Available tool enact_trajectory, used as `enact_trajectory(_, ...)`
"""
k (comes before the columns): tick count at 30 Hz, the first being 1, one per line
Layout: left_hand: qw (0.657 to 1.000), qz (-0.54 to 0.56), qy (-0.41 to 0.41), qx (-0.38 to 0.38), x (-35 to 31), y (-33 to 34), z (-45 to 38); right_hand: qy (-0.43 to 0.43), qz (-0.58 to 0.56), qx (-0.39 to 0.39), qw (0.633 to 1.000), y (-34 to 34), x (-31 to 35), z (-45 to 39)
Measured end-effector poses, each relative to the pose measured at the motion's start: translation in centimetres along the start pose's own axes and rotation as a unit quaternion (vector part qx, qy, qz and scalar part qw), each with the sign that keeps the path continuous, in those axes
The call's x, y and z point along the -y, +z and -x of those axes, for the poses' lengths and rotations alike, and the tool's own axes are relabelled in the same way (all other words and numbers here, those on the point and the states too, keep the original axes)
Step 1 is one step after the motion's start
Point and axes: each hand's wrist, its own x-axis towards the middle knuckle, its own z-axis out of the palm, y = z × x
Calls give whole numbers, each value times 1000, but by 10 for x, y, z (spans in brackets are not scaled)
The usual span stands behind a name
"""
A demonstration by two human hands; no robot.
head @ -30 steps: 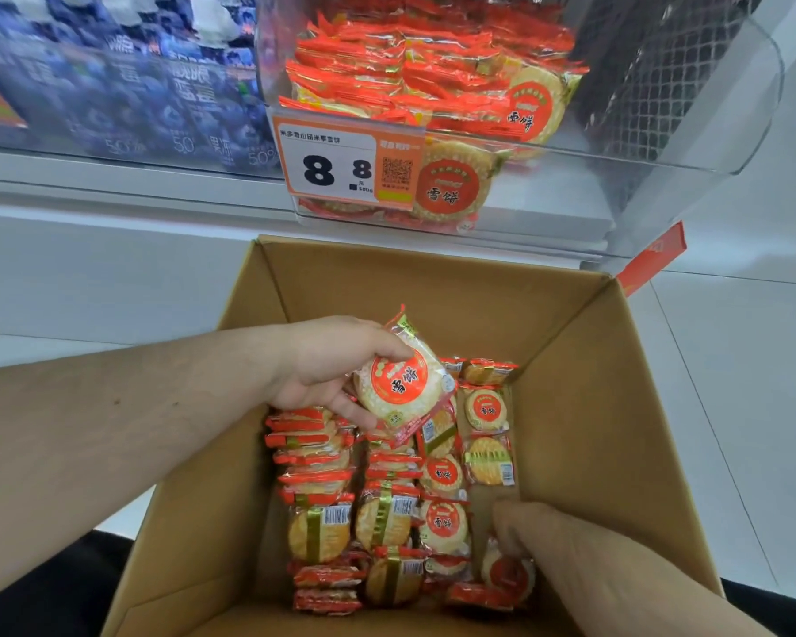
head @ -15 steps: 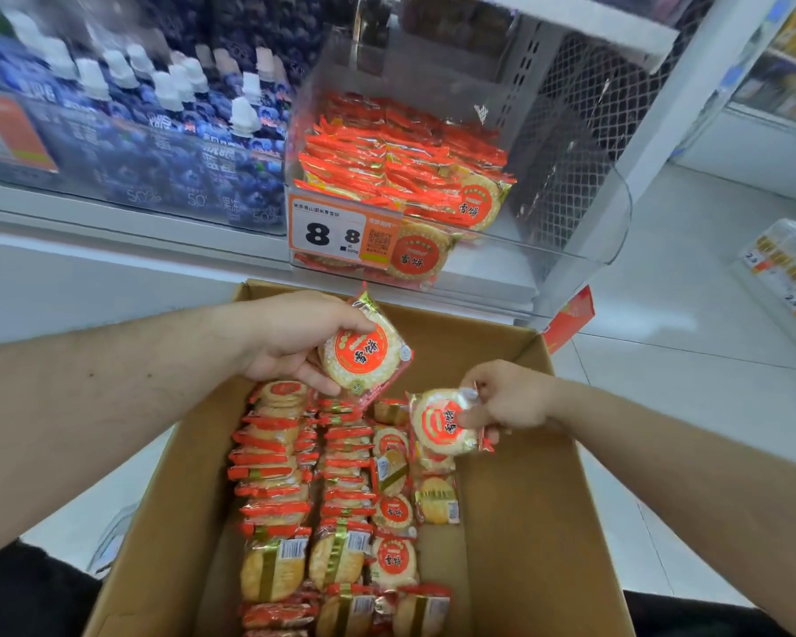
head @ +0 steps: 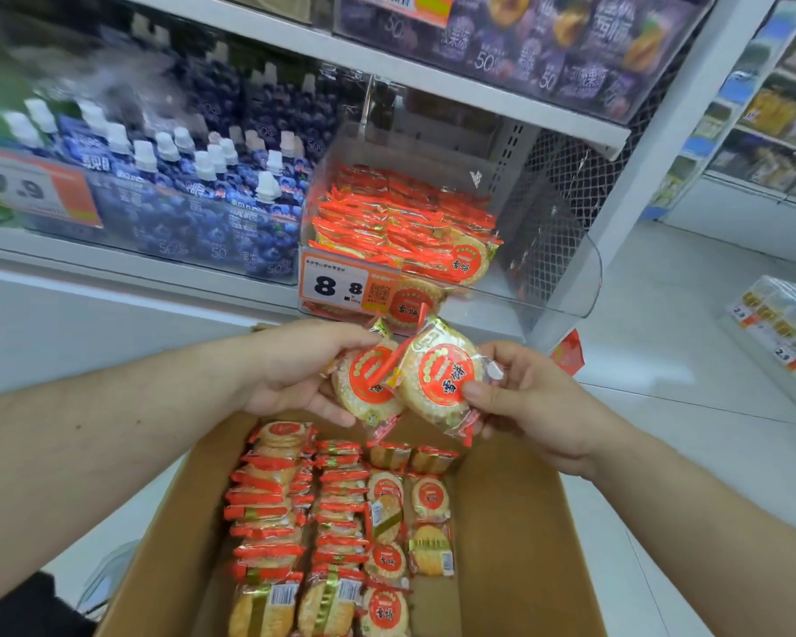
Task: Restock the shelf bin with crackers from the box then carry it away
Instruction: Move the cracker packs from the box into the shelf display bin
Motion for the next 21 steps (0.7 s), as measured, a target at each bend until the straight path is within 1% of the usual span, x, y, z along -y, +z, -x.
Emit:
enact_trajectory(4,997,63,15,29,-6,10,0,-13,-31,-17,999,15,0,0)
enact_trajectory(6,997,65,17,48,-8,13,1,-1,-25,-36,999,19,-1,-1)
enact_trajectory(10,996,-35,61,47,-7,18,3,8,30,-74,997,23,-2,-2)
enact_trajectory(12,994,-69,69,39,-5,17,2,19,106,-77,991,21,0,-3)
enact_trajectory(14,990,-106,84,30,-5,17,1,15,208,-76,975,16,3,-5)
enact_trajectory(15,986,-137,96,27,-5,17,1,7,236,-80,968,13,5,-5)
enact_trajectory(16,979,-170,109,26,-6,18,1,-3,241,-83,967,10,9,-6)
enact_trajectory(18,963,-234,130,34,-8,20,2,-21,220,-60,973,6,15,-5)
enact_trajectory(21,937,-314,145,53,-11,23,4,-38,246,-2,968,10,18,-2)
